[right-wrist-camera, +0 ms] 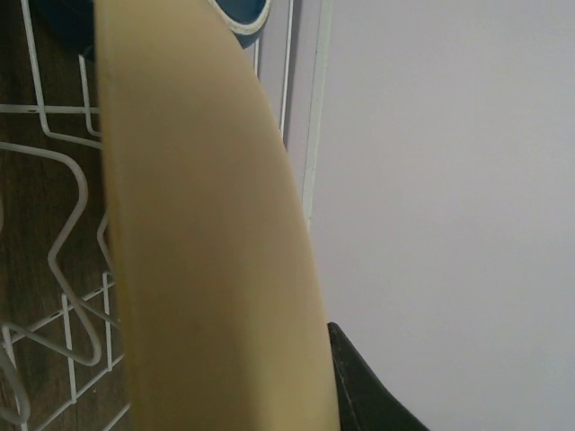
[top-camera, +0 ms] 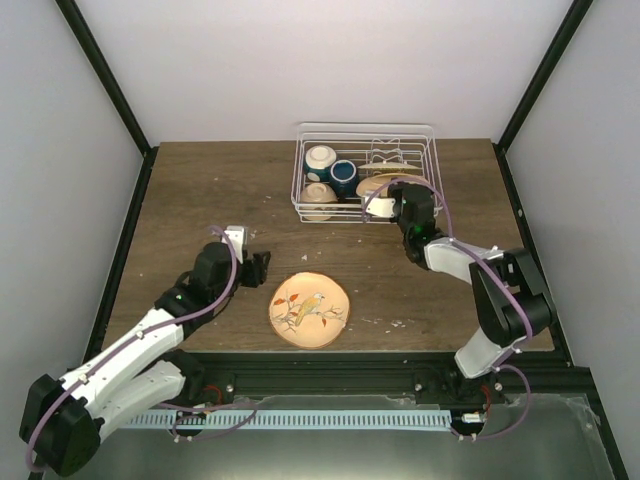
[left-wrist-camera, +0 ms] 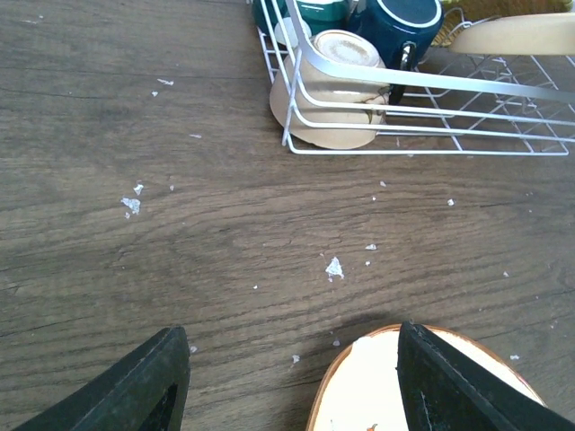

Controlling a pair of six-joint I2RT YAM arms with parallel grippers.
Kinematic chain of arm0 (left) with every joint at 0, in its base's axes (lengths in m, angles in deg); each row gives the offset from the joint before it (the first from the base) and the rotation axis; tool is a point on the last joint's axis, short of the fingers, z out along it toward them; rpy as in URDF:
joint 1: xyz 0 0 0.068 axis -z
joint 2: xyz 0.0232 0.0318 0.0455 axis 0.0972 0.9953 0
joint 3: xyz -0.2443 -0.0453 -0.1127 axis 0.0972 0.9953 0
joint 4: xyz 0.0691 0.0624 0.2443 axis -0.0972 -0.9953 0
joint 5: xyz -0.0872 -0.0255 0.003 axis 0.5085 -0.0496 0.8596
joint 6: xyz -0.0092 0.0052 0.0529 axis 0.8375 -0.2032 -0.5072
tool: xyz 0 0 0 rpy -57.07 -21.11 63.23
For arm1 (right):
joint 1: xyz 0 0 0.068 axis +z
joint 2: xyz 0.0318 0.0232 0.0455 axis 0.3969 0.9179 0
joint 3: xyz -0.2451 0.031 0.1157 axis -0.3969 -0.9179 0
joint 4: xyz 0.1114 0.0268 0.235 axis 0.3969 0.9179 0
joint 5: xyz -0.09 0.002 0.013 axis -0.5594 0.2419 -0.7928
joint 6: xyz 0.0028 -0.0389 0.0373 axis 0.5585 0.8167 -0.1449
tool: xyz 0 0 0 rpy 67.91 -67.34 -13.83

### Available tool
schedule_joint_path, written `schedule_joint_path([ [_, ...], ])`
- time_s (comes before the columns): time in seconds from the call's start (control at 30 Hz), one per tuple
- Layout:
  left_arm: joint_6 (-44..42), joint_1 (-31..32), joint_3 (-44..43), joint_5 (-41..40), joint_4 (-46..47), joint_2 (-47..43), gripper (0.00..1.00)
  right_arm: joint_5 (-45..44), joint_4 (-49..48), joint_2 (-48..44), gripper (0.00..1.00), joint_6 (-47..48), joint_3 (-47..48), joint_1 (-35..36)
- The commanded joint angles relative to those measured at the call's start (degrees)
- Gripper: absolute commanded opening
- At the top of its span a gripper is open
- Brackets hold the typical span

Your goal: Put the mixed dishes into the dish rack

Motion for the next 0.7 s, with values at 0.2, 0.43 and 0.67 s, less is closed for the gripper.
schedule_joint_path([
  [0.2, 0.8, -0.21, 0.55, 1.69, 2.19, 1.39, 0.65, 4.49, 0.12, 3.74, 0.05, 0.75, 7.46, -2.1],
  [0.43, 0.42, -0.16, 0.04, 1.89, 2.22, 2.08, 0.65, 5.9, 9.27, 6.44, 0.14, -2.94, 14.83, -3.93],
  [0.67, 0.28, -0.19, -0.12, 2.14, 2.54, 3.77, 0.65, 5.44, 7.75, 6.6, 0.42, -3.88, 16.57, -4.62],
])
